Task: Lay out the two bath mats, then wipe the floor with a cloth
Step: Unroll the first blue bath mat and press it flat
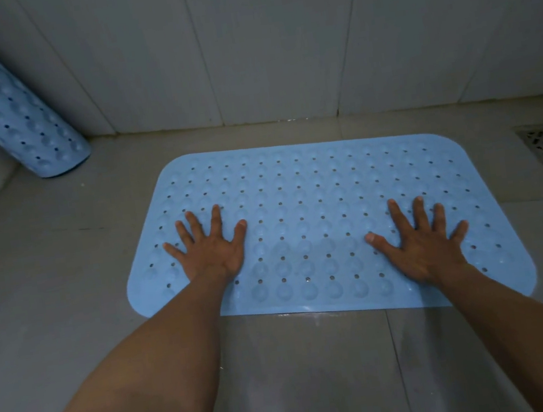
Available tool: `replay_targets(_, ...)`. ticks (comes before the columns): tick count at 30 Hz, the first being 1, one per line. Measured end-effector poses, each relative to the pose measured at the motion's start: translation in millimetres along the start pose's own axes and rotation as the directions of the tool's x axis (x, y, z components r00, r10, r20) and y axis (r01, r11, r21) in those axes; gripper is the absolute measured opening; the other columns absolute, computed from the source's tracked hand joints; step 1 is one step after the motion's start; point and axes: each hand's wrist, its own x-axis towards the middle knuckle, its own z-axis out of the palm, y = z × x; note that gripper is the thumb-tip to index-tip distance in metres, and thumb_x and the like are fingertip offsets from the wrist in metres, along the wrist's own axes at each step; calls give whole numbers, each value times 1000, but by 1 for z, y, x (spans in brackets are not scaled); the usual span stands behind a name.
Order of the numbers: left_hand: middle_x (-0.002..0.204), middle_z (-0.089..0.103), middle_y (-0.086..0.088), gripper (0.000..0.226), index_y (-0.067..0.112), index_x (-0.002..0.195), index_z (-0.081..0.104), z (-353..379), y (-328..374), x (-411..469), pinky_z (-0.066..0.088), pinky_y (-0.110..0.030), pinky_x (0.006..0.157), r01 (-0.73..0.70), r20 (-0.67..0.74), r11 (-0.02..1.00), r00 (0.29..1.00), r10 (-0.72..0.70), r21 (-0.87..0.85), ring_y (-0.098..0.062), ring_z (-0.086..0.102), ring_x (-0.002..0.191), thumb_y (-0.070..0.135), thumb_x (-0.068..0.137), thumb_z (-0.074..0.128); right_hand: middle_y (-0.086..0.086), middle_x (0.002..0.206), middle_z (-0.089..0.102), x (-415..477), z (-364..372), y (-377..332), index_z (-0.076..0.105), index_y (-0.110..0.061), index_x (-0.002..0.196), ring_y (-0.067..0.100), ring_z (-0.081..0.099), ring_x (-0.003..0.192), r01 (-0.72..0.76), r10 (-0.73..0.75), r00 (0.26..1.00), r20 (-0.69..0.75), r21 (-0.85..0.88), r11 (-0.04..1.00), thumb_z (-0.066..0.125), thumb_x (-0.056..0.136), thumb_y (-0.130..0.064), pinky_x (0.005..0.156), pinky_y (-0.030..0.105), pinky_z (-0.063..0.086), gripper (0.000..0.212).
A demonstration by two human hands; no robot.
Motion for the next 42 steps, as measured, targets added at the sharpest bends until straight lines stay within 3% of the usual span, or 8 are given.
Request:
replay_targets(33, 166, -20, -6, 84, 44, 156, -11, 2, -7, -1, -12, -64, 118, -29, 1, 1000, 1000, 29, 4, -31, -19, 152, 85, 84, 2, 1, 162, -28, -6, -4, -1, -24, -50, 148, 32, -22, 149, 10, -9, 999, 45, -8, 1000, 4, 69, -96, 115, 66, -11, 95)
replay_targets(42, 168, -12, -7, 83, 44, 157, -3, -1, -8, -3, -6, -65, 119, -33, -13, 999, 999, 33, 11, -33, -11, 154, 84, 85, 6, 2, 161, -29, -8, -5, -3, -25, -48, 148, 34, -22, 149, 2, -2, 998, 69, 6, 1000, 3, 68, -96, 115, 66, -11, 98)
